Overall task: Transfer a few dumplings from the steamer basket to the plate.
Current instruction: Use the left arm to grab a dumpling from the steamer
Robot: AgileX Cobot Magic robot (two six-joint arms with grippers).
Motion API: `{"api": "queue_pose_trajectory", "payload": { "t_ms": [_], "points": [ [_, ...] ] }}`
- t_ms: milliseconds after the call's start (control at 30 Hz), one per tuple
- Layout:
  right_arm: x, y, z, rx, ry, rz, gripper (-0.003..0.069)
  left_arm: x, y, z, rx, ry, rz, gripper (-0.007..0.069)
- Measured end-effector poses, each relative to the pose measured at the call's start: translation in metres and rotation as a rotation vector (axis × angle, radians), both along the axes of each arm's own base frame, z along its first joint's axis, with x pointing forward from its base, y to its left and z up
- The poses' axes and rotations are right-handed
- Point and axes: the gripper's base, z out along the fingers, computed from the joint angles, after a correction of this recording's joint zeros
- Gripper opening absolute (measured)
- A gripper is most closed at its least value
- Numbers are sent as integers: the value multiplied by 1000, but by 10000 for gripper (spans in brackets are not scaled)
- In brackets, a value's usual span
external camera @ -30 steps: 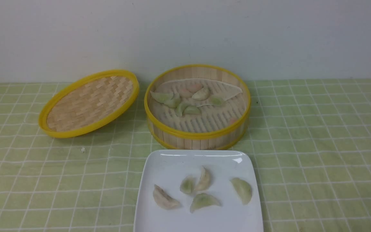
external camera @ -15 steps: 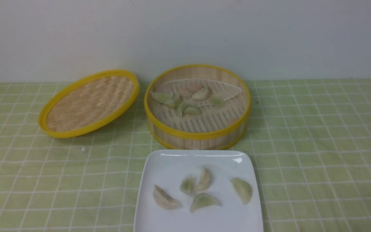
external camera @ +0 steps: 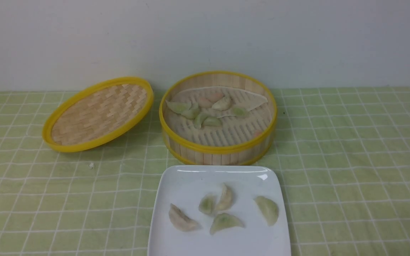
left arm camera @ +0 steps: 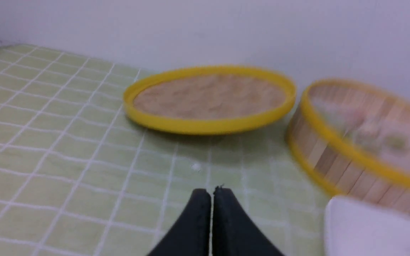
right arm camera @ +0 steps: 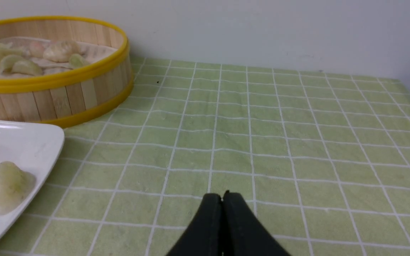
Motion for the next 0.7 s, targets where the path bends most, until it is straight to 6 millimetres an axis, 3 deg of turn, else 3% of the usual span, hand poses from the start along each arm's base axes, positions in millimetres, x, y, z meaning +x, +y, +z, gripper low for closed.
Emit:
{"api": "queue_pose_trajectory", "payload": {
  "t_ms": [100, 300, 400, 433, 467, 500, 600, 633, 700],
  "points": [
    [0, 0, 0, 2, 0, 0, -15, 0, 4, 11, -182, -130, 47, -6],
    [0, 0, 0, 2, 0, 0, -15, -6, 15, 37, -306, -353, 138, -6],
    [1, 1, 3, 102, -54, -3, -15, -14, 7, 86, -279, -362, 45, -6],
    [1, 2, 4, 113, -59, -2, -15, -13, 6, 89, -274, -350, 39, -6],
    [2, 2, 6, 186, -84, -6, -15, -12, 2, 104, -254, -304, 1, -6],
    [2, 3, 15, 402, -161, -20, -15, -7, -7, 136, -208, -174, -84, -6],
    [2, 0, 23, 666, -236, -45, -15, 14, -19, 172, -105, 62, -207, -6],
    [2, 0, 24, 699, -247, -49, -15, 15, -21, 172, -86, 106, -230, -6],
    [2, -3, 29, 843, -296, -70, -15, 43, -29, 188, 20, 348, -365, -6]
  ]
}}
